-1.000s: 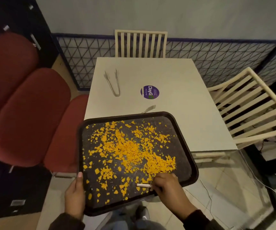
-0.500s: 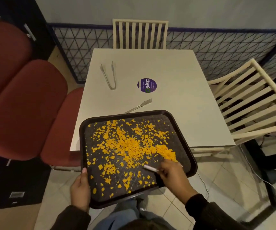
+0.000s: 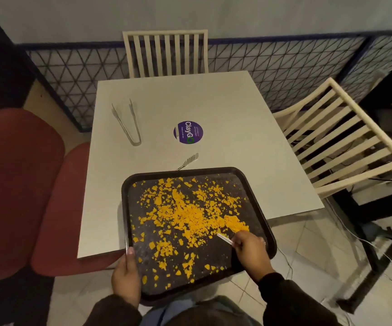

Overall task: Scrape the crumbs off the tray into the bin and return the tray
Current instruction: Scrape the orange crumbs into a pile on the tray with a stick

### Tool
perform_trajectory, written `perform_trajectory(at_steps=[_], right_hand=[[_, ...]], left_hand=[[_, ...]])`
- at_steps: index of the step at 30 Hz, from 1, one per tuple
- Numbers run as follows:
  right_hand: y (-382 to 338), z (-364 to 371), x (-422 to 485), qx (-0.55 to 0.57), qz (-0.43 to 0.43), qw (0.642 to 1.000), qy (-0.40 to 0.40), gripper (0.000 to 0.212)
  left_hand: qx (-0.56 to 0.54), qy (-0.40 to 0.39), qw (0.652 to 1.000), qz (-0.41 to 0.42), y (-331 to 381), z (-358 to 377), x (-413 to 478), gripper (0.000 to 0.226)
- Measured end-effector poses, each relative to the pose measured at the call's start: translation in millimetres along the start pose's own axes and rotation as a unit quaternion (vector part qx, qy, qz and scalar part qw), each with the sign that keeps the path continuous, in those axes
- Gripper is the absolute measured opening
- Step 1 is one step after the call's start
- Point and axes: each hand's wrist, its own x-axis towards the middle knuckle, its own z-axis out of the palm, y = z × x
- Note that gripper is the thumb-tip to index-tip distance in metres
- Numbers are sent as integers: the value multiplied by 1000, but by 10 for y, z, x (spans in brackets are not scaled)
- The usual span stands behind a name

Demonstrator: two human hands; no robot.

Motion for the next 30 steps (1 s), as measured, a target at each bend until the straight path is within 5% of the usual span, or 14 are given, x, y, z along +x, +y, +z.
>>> perform_trajectory(at_steps=[5, 15, 26, 30], right_hand=[[97, -160, 179, 2, 26, 1000, 6, 31], [332, -246, -93, -34, -147, 978, -144, 3], [678, -482, 408, 14, -55, 998, -24, 18], [684, -535, 346, 1, -135, 990, -53, 8]], left_hand=[[-6, -13, 1000, -3, 51, 92, -46, 47], [-58, 18, 997, -40, 1, 534, -466, 43], [-96, 71, 992, -42, 59, 721, -920, 38], [-82, 86, 993, -25, 43, 741, -929, 39]])
